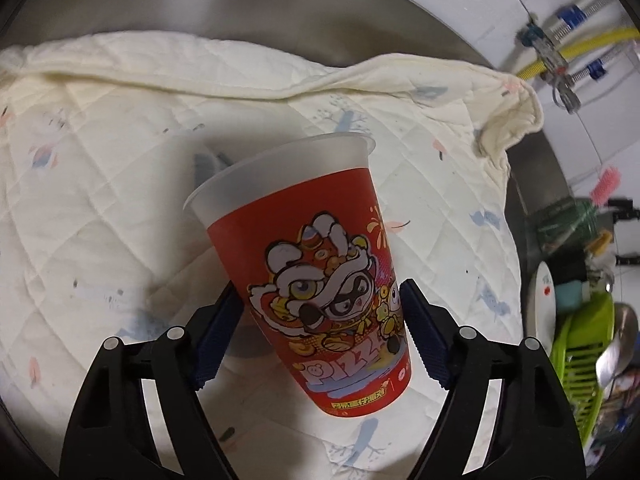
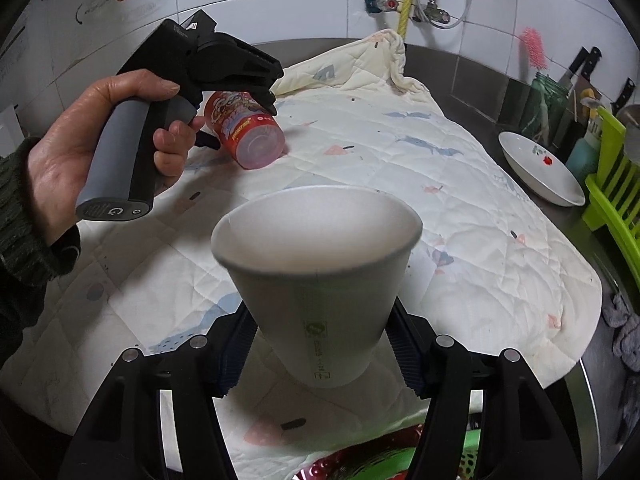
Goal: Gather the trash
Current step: 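Carry the held paper cup over the green basket with the left tool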
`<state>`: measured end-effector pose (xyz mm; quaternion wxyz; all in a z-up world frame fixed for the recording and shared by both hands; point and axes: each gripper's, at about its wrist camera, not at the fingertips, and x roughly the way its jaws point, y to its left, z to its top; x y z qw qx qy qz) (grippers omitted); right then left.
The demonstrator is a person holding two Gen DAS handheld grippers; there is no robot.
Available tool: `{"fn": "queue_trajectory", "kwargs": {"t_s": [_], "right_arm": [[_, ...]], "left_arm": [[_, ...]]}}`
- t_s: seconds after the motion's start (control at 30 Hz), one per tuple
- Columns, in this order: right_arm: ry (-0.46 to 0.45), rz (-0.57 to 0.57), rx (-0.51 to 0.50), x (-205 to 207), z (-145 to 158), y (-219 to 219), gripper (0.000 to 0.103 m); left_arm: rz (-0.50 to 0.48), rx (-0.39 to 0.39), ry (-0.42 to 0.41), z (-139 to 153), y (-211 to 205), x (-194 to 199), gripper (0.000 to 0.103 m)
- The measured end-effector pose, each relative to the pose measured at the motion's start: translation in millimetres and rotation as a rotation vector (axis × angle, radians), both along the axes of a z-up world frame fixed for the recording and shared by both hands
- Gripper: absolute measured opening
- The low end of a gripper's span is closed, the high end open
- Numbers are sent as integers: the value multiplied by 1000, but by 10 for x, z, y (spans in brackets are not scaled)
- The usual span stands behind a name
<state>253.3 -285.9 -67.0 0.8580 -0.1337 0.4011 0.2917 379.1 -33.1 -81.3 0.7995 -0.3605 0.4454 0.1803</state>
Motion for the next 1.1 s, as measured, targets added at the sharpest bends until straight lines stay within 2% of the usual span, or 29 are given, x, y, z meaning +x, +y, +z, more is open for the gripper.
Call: {"fn": "queue_trajectory", "kwargs": {"t_s": [0.27, 0.63, 0.83, 1.1], "right_arm": [[3, -70, 43, -122, 34, -137, 60], [-16, -194, 81, -462, 120, -357, 60], [-23, -284, 86, -709, 158, -561, 60], [-34, -435, 89, -1080, 199, -1027, 60]], "left_arm": [[-132, 84, -15, 84, -39, -58, 71], [-321, 88, -74, 176, -157, -506, 68], [-487, 109, -129, 322, -392, -855, 68], [-674, 86, -217, 519, -771, -1293, 68]]}}
